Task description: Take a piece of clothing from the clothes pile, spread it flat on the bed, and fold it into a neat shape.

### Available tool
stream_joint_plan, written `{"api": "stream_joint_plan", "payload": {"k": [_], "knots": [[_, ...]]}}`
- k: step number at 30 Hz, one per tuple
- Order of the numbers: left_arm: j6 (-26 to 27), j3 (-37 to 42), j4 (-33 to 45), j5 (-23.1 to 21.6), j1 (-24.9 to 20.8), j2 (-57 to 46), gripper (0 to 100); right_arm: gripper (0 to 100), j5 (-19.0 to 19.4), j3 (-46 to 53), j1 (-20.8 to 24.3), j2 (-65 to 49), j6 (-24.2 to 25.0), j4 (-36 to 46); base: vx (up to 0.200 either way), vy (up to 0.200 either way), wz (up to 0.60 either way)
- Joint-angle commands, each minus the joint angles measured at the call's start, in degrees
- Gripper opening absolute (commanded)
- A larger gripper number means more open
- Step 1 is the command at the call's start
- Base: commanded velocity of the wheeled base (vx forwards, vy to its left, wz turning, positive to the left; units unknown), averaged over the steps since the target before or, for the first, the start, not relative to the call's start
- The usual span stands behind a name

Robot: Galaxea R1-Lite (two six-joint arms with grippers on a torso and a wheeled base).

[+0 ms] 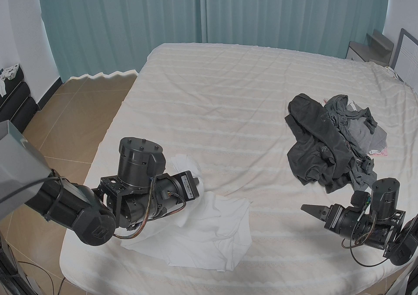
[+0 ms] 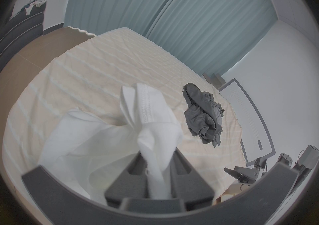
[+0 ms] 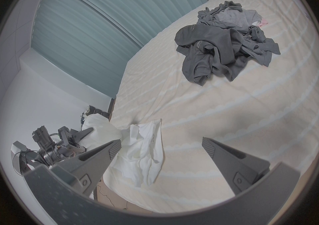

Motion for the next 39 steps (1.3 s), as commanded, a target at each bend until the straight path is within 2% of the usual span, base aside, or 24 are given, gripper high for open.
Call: {"api": "stream_joint_plan", "payload": {"k": [1, 10, 15, 19, 23, 24, 25, 26, 27, 29, 32, 33, 34, 35, 36, 39], "knots": [[-0.5, -0.2, -0.3, 0.1, -0.3, 1.0, 100, 100, 0.1, 0.1, 0.1, 0.1, 0.0, 0.0, 0.0, 0.0, 0.0], [-1.4, 0.1, -2.3, 0.3, -0.2, 0.0, 100, 100, 0.2, 0.3, 0.4, 0.2, 0.0, 0.0, 0.0, 0.0, 0.0], [-1.9, 1.6, -2.9, 3.2, 3.1, -5.1, 100, 100, 0.3, 0.0, 3.1, 0.1, 0.3, 0.0, 0.0, 0.0, 0.0], [-2.0, 8.7, -2.8, 1.0, 7.3, -13.6, 100, 100, 0.4, -2.4, 7.1, 1.5, 0.0, 0.2, 0.0, 0.0, 0.0], [-1.8, 18.1, -2.9, -1.0, 12.0, -20.3, 100, 100, 0.0, -9.0, 11.5, 5.4, -1.1, 1.2, 0.0, 0.0, 0.0], [-1.8, 18.1, -2.9, -1.0, 12.0, -20.3, 100, 100, 0.0, -9.0, 11.5, 5.4, -1.1, 1.2, 0.0, 0.0, 0.0], [-2.0, 22.7, -2.9, -1.3, 13.9, -22.8, 100, 100, 0.2, -13.4, 14.1, 7.1, -2.2, 4.8, 0.0, 0.0, 0.0], [-2.0, 22.7, -2.9, -1.3, 13.9, -22.8, 100, 100, 0.2, -13.4, 14.1, 7.1, -2.2, 4.8, 0.0, 0.0, 0.0], [-2.0, 27.2, -3.0, -1.9, 16.2, -25.2, 100, 100, 0.0, -20.6, 16.8, 8.6, -3.2, 13.1, 0.0, 0.0, 0.0], [-2.6, 30.0, -3.2, -4.3, 18.6, -27.0, 100, 100, -0.1, -27.4, 18.4, 9.0, -3.3, 20.7, 0.0, 0.0, 0.0], [-6.3, 32.1, -3.1, -11.4, 24.2, -31.3, 100, 100, -0.2, -38.6, 20.6, 10.6, -3.8, 33.1, 0.0, 0.0, 0.0], [-6.3, 32.1, -3.1, -11.4, 24.2, -31.3, 100, 100, -0.2, -38.6, 20.6, 10.6, -3.8, 33.1, 0.0, 0.0, 0.0], [-9.3, 32.4, -2.9, -18.2, 29.0, -33.0, 100, 100, -0.3, -46.4, 22.5, 13.5, -4.4, 40.7, 0.0, 0.0, 0.0], [-9.4, 32.4, -2.9, -18.6, 29.4, -33.0, 100, 100, -0.3, -46.9, 22.6, 13.8, -4.5, 41.1, 0.0, 0.0, 0.0], [-9.9, 32.8, -2.9, -23.1, 33.1, -33.0, 100, 100, -0.3, -52.6, 24.1, 16.7, -4.3, 45.7, 0.0, 0.0, 0.0], [-9.9, 33.0, -2.8, -26.3, 35.9, -32.8, 100, 100, -1.7, -57.5, 26.0, 21.1, -4.1, 48.5, 0.0, 0.0, 0.0]]}}
